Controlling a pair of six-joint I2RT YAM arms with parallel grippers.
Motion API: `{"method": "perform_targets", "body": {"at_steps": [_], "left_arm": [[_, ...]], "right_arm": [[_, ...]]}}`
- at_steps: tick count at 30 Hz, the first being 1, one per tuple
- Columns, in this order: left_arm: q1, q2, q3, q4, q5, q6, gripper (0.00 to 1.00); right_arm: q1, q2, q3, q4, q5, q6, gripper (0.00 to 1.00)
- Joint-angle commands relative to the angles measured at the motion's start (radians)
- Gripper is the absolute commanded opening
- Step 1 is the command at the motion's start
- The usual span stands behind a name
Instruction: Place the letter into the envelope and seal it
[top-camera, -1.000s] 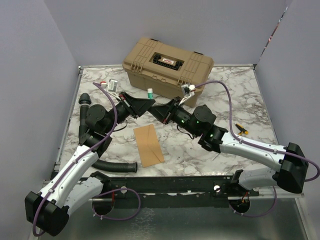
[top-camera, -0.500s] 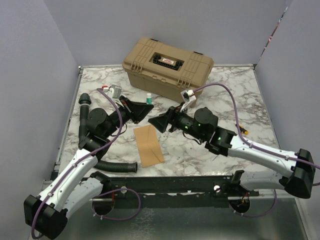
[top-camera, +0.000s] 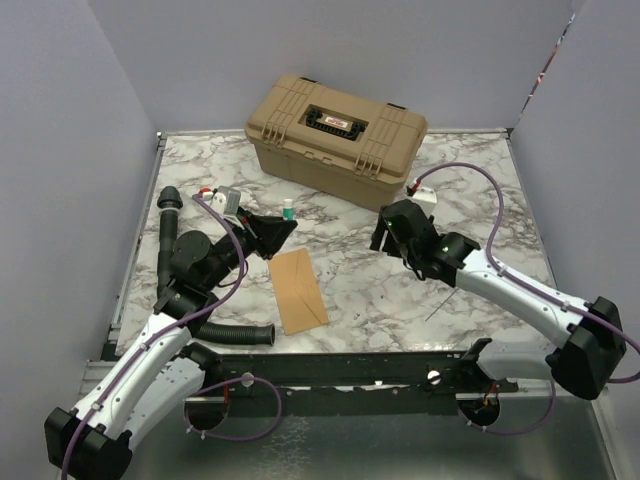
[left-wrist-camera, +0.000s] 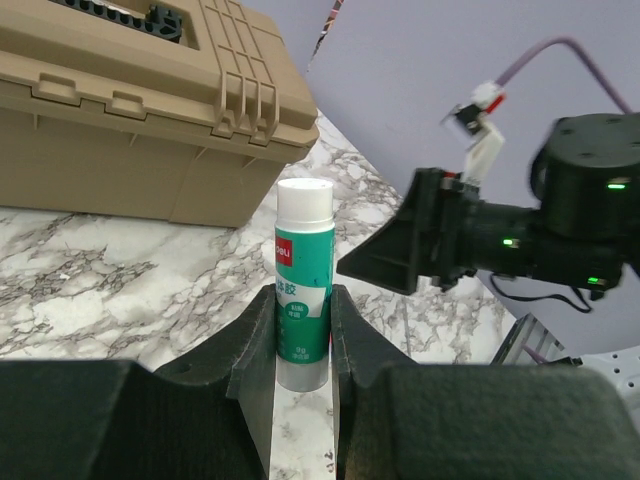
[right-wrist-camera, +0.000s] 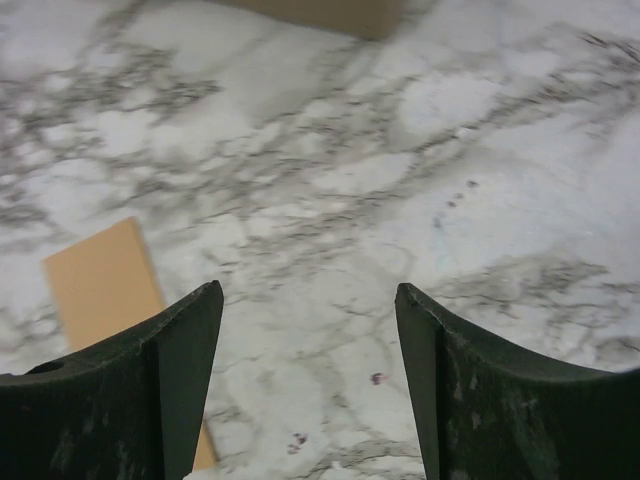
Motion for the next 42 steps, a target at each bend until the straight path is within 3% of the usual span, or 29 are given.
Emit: {"method": "perform_targets", "body": {"at_steps": [1,6,17,31,40,42], "left_arm": [[-0.003,-0.019,-0.024,0.010,0.007,-0.019,0.00],[-0.003,-0.034,-0.040,0.011,0.020,-0.039,0.00],[-0.003,-0.038,-0.058,0.014,0.033,-0.063,0.00],[-0.003,-0.045,-0.061,0.018,0.040,-0.066,0.00],[-0.003,-0.039,-0.058,0.017,0.038,-0.064,0.00],[-0.003,-0.038,-0.058,0.019,0.040,-0.063,0.00]], "right_arm": [[-0.042,0.082,-0.045,-0.117,-0.003,0.059,0.71],[-0.047,0.155,-0.083,-0.094,-0.054,0.073,0.66],[-0.062,0.229,-0.122,-0.110,-0.014,0.106,0.63],[-0.102,0.228,-0.163,-0.049,-0.078,0.091,0.39],[-0.123,0.233,-0.177,-0.017,-0.092,0.073,0.33],[-0.124,0.231,-0.175,-0.013,-0.092,0.067,0.26]]}}
